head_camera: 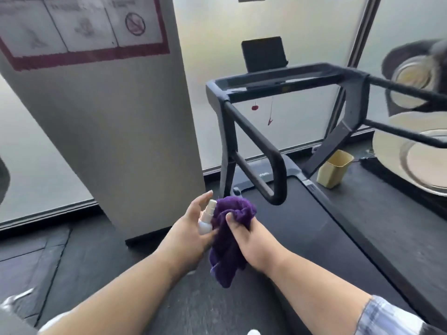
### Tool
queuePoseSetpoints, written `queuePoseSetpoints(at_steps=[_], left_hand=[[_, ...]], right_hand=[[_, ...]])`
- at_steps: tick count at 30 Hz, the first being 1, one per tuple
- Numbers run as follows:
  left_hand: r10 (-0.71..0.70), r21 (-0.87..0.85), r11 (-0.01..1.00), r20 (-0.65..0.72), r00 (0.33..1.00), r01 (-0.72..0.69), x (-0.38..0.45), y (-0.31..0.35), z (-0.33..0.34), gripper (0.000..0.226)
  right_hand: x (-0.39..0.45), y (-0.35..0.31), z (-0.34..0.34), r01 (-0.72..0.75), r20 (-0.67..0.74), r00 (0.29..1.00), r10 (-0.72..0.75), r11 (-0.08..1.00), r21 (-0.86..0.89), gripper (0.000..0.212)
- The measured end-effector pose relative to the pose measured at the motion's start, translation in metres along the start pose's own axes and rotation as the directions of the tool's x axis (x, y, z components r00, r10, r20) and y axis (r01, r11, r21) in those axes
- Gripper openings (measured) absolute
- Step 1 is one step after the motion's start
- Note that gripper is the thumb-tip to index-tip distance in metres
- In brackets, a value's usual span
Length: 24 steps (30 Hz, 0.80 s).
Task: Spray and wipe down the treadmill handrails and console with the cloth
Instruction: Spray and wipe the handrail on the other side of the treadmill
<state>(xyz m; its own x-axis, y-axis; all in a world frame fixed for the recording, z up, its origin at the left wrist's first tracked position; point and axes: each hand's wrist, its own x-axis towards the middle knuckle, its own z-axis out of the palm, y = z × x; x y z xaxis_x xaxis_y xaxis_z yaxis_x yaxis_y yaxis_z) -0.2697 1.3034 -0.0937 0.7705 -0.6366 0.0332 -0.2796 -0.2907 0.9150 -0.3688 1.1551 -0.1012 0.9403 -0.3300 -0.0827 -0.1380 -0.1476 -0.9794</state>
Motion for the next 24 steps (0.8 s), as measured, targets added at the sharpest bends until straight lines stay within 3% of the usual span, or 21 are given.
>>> queuePoseSetpoints(at_steps=[9, 13, 17, 24], left_hand=[[0.057, 0.033, 0.998, 0.049, 0.997, -0.059, 0.152, -0.012, -0.037, 0.085], [0.103, 0.002, 0.995, 0.068, 0.992, -0.103, 0.206, -0.019, -0.052, 0.08], [0.143, 0.0, 0.99, 0.127, 0.981, -0.144, 0.254, -0.035, -0.069, 0.081], [0.305, -0.06, 0.952, 0.301, 0.904, -0.302, 0.341, -0.058, -0.097, 0.074]], right_hand=[[0.154, -0.013, -0.009, -0.001, 0.033, 0.999, -0.01, 0.955, 0.297, 0.064], [0.212, -0.022, 0.004, -0.001, 0.004, 1.0, -0.002, 0.843, 0.538, 0.064], [0.254, -0.023, 0.014, -0.133, 0.022, 0.985, 0.171, 0.674, 0.727, 0.055], [0.31, -0.027, 0.033, 0.081, -0.296, 0.912, 0.284, 0.583, 0.809, 0.063]])
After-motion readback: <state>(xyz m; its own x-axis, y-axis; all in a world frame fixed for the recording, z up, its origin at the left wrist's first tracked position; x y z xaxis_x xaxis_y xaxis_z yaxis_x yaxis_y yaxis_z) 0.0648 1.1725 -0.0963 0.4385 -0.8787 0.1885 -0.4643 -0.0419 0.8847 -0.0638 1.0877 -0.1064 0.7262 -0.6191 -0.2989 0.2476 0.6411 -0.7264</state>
